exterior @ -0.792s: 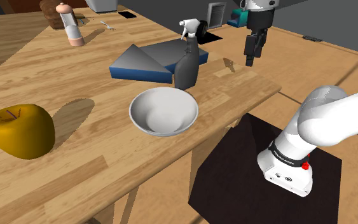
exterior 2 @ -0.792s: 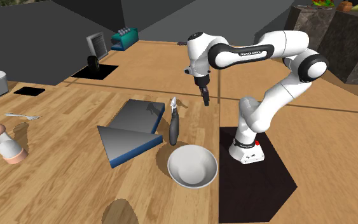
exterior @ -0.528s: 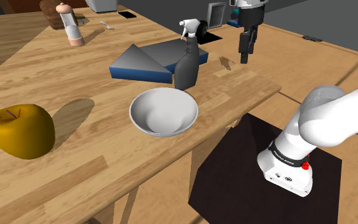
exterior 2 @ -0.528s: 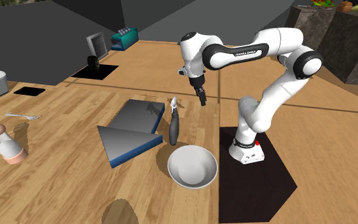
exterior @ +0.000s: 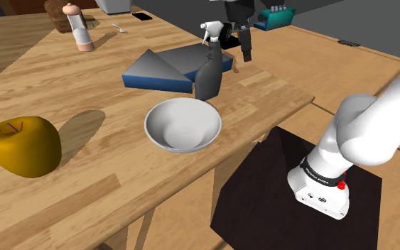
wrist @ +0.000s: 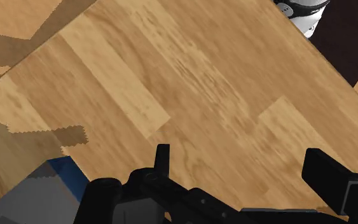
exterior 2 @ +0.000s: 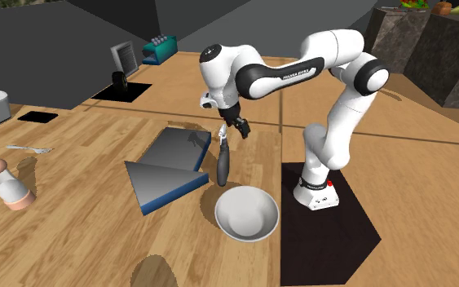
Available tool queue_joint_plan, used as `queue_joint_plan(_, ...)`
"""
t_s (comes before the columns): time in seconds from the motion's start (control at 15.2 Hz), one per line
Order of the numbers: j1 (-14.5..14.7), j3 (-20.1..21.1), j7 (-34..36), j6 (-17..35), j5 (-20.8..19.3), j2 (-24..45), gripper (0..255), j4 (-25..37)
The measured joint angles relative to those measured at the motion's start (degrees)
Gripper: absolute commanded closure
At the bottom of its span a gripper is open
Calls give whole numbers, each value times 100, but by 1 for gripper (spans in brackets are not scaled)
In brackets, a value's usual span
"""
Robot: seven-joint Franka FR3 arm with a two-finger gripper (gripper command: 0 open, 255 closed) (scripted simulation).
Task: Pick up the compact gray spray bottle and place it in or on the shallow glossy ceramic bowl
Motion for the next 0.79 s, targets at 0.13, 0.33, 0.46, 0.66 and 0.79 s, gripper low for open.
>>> queue_joint_plan(0.13,184,178,-326,-63,-149,360,0,334)
queue_joint_plan(0.33,441,440,-845,-206,-417,849,0,894)
queue_joint_plan(0.46,617,625,-1182,-280,-607,1161,0,1235)
queue_joint_plan(0.66,896,919,-1679,-408,-898,1597,0,1682)
queue_joint_plan(0.79,1055,1081,-1984,-469,-1076,1849,0,1880)
